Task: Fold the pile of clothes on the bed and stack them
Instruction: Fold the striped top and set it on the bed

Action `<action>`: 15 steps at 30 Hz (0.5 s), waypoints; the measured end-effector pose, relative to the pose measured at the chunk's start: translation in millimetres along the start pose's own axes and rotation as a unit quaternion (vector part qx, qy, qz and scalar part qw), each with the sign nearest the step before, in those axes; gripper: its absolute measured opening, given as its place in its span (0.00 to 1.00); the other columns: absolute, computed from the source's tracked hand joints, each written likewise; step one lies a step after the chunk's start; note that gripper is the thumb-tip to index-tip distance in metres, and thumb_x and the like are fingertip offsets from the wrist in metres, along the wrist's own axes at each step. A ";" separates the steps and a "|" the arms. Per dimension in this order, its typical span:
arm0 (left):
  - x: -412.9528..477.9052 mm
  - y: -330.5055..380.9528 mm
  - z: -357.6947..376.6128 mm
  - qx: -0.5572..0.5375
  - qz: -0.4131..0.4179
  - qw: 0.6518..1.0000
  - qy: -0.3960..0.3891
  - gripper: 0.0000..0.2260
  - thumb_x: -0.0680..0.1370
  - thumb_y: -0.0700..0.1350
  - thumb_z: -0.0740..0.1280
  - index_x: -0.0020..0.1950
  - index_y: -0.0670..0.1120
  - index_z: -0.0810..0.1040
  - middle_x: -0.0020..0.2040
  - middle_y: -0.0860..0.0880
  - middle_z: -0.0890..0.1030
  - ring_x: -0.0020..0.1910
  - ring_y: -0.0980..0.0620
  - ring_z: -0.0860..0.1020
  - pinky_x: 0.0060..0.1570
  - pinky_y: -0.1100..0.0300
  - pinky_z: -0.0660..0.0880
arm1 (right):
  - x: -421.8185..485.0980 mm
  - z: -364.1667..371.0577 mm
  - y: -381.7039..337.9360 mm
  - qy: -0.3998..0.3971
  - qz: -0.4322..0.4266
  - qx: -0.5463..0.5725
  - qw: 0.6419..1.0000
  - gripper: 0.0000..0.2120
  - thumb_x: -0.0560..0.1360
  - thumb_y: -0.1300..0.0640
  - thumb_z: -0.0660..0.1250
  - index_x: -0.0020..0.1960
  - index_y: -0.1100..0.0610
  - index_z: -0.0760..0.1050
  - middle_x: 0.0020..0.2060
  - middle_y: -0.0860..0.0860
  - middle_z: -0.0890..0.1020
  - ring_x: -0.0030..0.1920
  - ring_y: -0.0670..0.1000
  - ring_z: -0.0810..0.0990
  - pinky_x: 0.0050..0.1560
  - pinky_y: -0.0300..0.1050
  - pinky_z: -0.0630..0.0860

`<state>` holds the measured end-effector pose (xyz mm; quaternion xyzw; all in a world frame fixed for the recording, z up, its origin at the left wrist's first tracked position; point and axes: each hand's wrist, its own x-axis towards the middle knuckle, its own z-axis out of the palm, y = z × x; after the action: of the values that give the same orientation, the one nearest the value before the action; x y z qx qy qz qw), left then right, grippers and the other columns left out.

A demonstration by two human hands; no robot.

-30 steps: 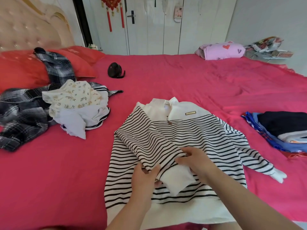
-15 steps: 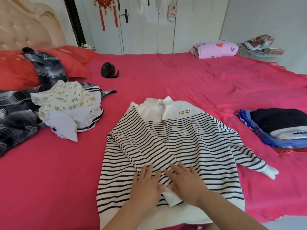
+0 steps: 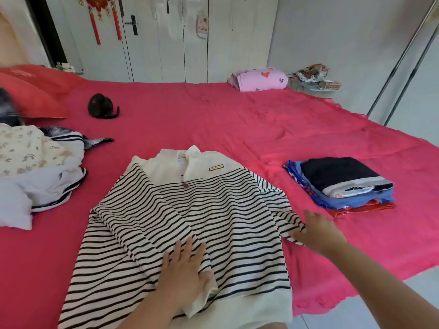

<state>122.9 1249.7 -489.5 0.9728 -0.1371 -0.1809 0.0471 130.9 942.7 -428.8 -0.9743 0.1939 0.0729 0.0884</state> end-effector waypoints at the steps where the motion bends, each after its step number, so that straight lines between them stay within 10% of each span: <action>1: 1.5 0.3 1.8 0.007 -0.002 1.000 -0.015 0.30 0.79 0.62 0.47 0.75 0.55 0.36 0.76 0.48 0.35 0.75 0.43 0.35 0.72 0.43 0.39 | 3.4 1.3 8.6 -0.037 0.006 0.003 0.999 0.22 0.71 0.44 0.66 0.59 0.56 0.67 0.56 0.55 0.75 0.57 0.56 0.74 0.53 0.47 0.73; 6: 6.8 4.3 -12.7 -0.008 -0.003 0.999 0.033 0.29 0.79 0.62 0.52 0.76 0.55 0.46 0.78 0.49 0.45 0.76 0.45 0.44 0.72 0.43 0.42 | 16.0 -16.7 17.1 0.001 -0.008 -0.037 0.999 0.08 0.75 0.51 0.61 0.47 0.56 0.73 0.47 0.54 0.81 0.46 0.54 0.77 0.41 0.41 0.68; 15: -2.7 -5.1 -40.7 -0.223 0.017 0.955 0.193 0.23 0.79 0.56 0.57 0.73 0.51 0.61 0.72 0.54 0.63 0.70 0.56 0.63 0.65 0.66 0.60 | 4.5 -140.7 -80.9 0.428 -0.122 -0.058 0.894 0.12 0.71 0.62 0.63 0.54 0.62 0.76 0.46 0.62 0.76 0.50 0.63 0.73 0.49 0.55 0.68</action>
<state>136.5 1257.1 -451.5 0.9516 -0.0979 -0.0149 0.2911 181.8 986.4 -280.9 -0.9307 0.0878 -0.3514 -0.0511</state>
